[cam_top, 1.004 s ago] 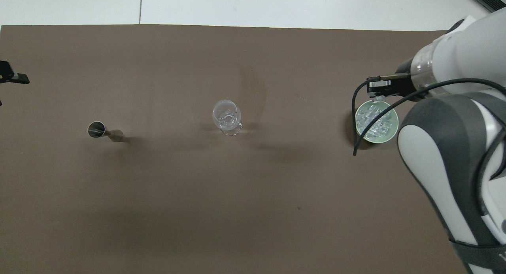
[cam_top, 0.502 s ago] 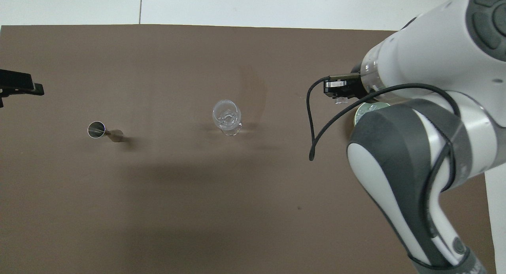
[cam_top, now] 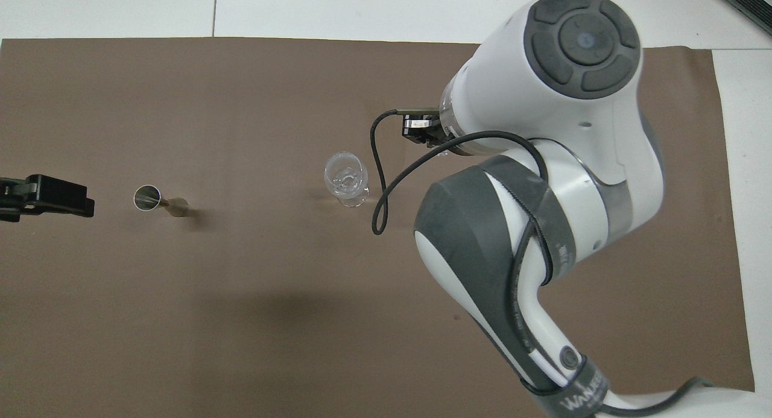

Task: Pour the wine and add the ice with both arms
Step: 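Carry the ice container over the clear glass with the right gripper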

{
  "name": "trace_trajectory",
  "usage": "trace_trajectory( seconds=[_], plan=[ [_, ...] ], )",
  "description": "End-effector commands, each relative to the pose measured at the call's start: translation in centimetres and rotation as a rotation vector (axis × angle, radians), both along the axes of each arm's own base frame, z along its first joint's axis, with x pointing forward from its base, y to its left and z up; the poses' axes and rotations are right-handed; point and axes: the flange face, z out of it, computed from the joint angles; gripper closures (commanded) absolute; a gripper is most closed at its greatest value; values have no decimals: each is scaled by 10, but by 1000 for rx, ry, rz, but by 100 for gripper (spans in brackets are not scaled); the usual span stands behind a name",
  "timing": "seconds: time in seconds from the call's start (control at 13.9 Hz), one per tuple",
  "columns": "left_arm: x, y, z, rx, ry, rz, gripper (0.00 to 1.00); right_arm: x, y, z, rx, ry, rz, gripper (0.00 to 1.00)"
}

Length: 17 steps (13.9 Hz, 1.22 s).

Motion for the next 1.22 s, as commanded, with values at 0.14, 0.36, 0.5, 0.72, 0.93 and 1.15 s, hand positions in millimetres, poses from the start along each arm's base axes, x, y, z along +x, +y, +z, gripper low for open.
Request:
trace_trajectory(
  seconds=[0.14, 0.36, 0.5, 0.72, 0.93, 1.15],
  plan=[
    [-13, 3, -9, 22, 8, -52, 0, -2, 40, -1, 51, -29, -27, 100],
    [-13, 6, -11, 18, 9, -48, 0, 5, 68, -24, 90, -61, -53, 100],
    [-12, 4, -10, 15, 7, -48, 0, 9, 85, -40, 111, -72, -60, 100],
    [-12, 2, -9, 12, 5, -51, 0, 7, 111, -60, 142, -89, -73, 100],
    [-12, 3, -7, 11, 2, -50, 0, -2, 123, -65, 133, -85, -67, 100],
    [-13, 12, 8, 11, -29, -30, 0, -5, 122, -69, 100, -86, -60, 100]
  ],
)
